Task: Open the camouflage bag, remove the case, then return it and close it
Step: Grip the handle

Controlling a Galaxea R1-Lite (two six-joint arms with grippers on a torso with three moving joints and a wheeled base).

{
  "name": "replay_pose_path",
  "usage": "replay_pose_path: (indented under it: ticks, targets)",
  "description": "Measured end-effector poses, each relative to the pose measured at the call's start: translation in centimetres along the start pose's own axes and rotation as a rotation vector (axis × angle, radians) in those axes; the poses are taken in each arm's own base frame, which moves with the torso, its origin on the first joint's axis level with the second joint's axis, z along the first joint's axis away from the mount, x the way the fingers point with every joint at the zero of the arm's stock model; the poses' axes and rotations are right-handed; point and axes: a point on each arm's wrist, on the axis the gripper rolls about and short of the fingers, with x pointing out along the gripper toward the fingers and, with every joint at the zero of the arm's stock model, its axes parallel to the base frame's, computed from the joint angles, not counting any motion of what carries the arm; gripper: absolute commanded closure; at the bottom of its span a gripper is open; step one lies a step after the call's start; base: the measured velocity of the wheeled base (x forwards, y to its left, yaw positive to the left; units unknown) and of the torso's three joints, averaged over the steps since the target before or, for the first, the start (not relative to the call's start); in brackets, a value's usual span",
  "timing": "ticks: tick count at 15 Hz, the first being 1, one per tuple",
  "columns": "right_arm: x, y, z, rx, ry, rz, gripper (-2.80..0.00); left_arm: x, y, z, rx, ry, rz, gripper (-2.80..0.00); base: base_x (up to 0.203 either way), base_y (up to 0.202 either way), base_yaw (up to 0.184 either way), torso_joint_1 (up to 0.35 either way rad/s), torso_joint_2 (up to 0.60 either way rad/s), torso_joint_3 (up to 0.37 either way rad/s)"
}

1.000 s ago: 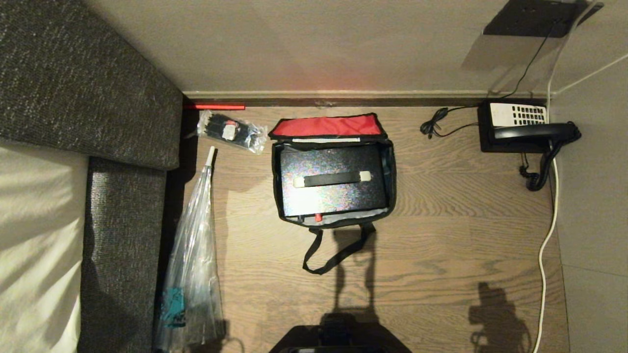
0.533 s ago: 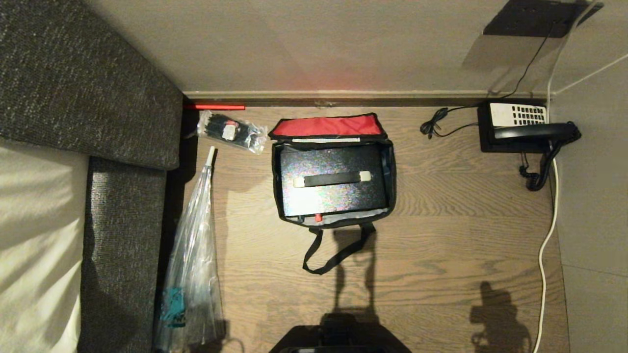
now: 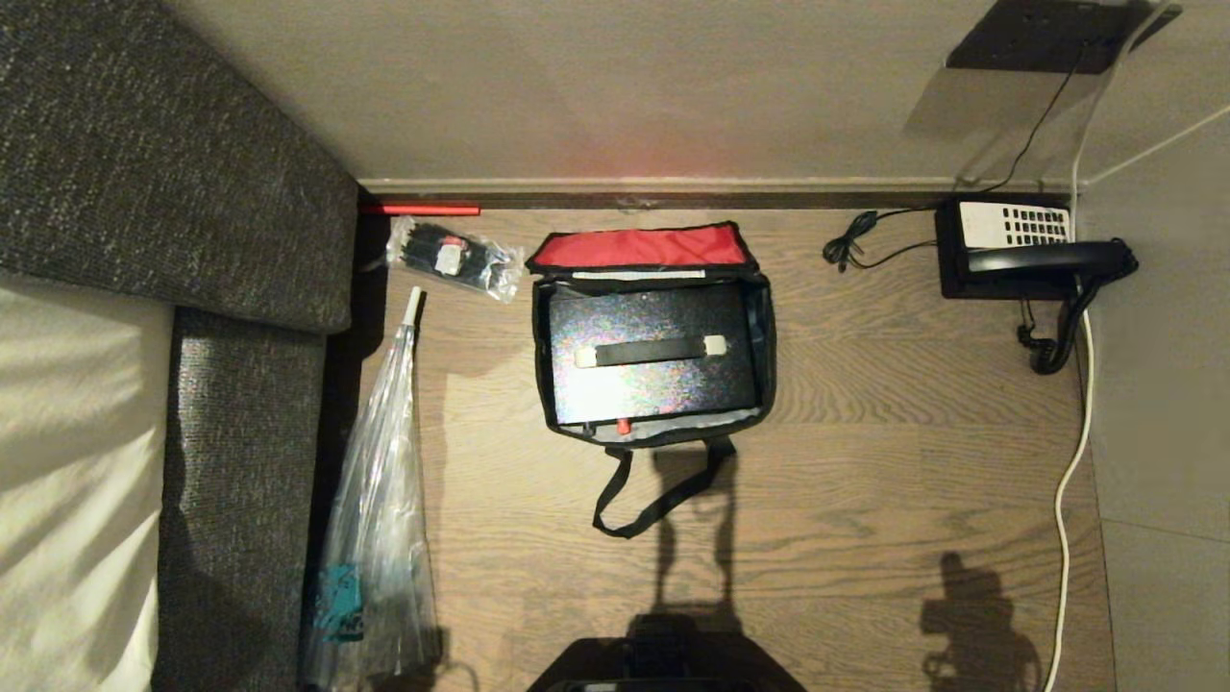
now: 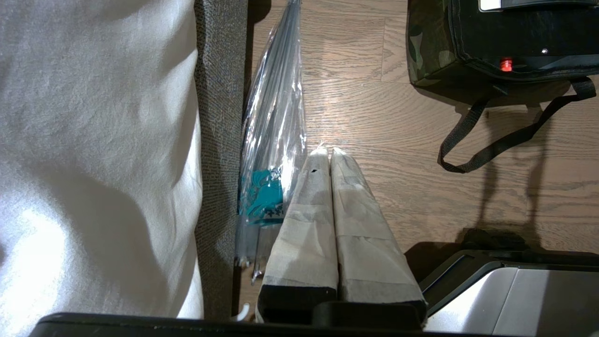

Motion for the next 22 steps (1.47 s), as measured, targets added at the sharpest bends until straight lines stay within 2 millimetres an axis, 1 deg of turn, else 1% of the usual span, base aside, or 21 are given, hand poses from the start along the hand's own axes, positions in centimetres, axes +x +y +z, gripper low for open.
replay_pose_path:
  ticks: [15, 18, 22]
  targets:
    - [0.01, 0.0, 0.0, 0.0, 0.001, 0.0, 0.0, 0.0, 0.0, 0.0, 0.0, 0.0, 0.0, 0.0, 0.0, 0.0, 0.0, 0.0, 0.0, 0.0]
    - [0.01, 0.0, -0.01, 0.0, 0.002, 0.0, 0.0, 0.0, 0.0, -0.01, 0.0, 0.001, 0.0, 0.0, -0.155, 0.0, -0.001, 0.0, 0.0, 0.002]
    - [0.02, 0.0, 0.0, 0.0, 0.002, -0.001, 0.0, 0.0, 0.0, 0.0, 0.0, 0.0, 0.0, 0.0, 0.0, 0.0, 0.0, 0.0, 0.0, 0.0]
